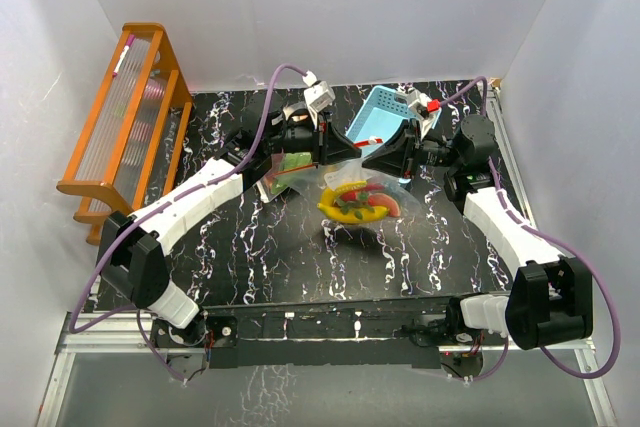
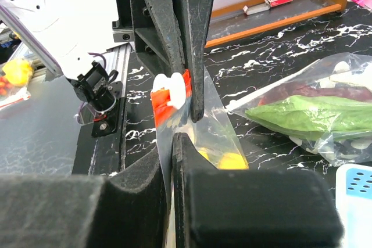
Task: Open the zip-top bag and remove the fake food
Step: Unzip the zipper food storage bag at the center of the board.
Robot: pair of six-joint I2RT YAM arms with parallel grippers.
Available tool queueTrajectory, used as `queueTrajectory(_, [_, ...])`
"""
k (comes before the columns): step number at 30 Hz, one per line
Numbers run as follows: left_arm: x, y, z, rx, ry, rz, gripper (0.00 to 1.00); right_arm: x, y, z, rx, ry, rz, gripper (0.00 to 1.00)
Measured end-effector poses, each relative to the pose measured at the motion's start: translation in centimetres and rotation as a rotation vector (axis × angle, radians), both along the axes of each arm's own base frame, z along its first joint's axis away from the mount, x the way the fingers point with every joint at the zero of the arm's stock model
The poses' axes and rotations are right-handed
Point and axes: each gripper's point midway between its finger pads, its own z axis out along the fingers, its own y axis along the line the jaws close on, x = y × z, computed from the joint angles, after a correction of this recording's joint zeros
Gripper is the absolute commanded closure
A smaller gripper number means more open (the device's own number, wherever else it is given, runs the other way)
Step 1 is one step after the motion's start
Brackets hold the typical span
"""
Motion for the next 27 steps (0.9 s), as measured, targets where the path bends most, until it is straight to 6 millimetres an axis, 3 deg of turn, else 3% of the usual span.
queueTrajectory(11, [-1.1,-0.1,0.7,-0.032,-0.001,-0.069,1.0,0.1,0.2,0.3,0.003,-0.001,-0.009,0.85])
queueTrajectory(14, [-1.5,-0.1,0.5,-0.03,0.004,-0.088,1.0,0.3,0.2,0.4,0.005,0.003,-0.024,0.71])
queueTrajectory(17, [-1.7,0.0,0.3,-0.026,0.004,-0.102,1.0,0.5,0.2,0.5,0.007,0.005,-0.04,0.68])
queueTrajectory(22, [-1.9,0.3,0.1,-0.017,-0.002,-0.104,1.0,0.9,0.1,1.1,0.017,-0.011,-0.081,0.77])
queueTrajectory(25, [-2.1,0.4,0.0,-0.01,-0.001,-0.104,1.0,1.0,0.1,1.3,0.021,-0.012,-0.09,0.91])
queueTrajectory(27, [-2.0,0.4,-0.1,-0.008,-0.006,-0.103,1.0,1.0,0.1,1.3,0.023,-0.009,-0.091,0.92])
